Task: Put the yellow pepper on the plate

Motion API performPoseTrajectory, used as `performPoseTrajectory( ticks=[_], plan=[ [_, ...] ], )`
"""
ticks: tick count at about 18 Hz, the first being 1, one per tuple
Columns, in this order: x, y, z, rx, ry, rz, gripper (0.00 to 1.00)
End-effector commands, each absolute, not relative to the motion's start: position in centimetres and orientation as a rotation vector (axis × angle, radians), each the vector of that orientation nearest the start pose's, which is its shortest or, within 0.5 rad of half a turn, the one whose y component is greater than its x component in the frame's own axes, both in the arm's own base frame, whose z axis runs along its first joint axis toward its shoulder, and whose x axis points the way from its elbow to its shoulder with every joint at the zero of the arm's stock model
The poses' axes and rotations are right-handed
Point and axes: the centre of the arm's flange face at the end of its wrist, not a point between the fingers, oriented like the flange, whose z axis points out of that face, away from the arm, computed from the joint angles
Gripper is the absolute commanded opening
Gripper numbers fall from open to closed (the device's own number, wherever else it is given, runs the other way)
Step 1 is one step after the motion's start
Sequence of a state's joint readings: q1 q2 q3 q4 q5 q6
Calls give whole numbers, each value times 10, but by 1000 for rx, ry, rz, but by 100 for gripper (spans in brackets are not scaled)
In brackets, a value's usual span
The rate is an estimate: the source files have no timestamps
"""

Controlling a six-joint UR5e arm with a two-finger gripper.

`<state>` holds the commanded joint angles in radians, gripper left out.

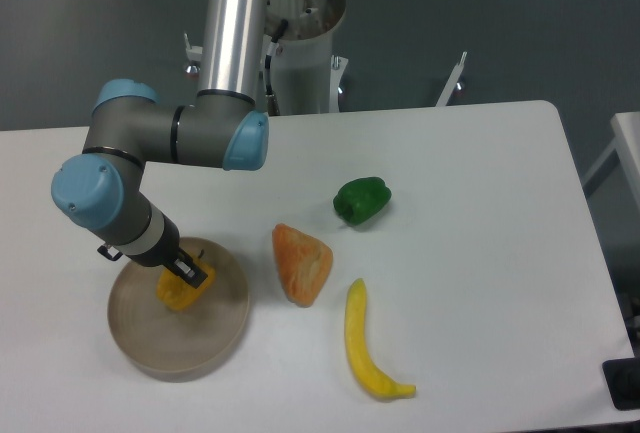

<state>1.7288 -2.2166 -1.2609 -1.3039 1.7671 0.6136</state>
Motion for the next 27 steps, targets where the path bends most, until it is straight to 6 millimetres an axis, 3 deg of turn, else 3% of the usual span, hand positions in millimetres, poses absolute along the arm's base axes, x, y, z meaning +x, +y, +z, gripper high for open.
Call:
performPoseTrajectory(
  ticks=[2, 3, 7, 9, 13, 19, 22, 24, 27],
  plan=[
    [-1, 729, 273, -3174, 746, 261, 90],
    [-1, 728, 276, -3171, 747, 262, 99],
    [-2, 726, 295, -3145, 739, 274, 100],
    [-18, 721, 316, -3129, 706, 289, 100],
    [-102, 703, 354, -3121, 621, 309, 100],
    [-221, 677, 359, -3130, 682, 305, 100],
    [-262, 667, 358, -3118, 747, 298, 100],
    [-279, 663, 358, -3100, 732, 307, 100],
    [-289, 666, 350, -3075, 738, 308, 100]
  ],
)
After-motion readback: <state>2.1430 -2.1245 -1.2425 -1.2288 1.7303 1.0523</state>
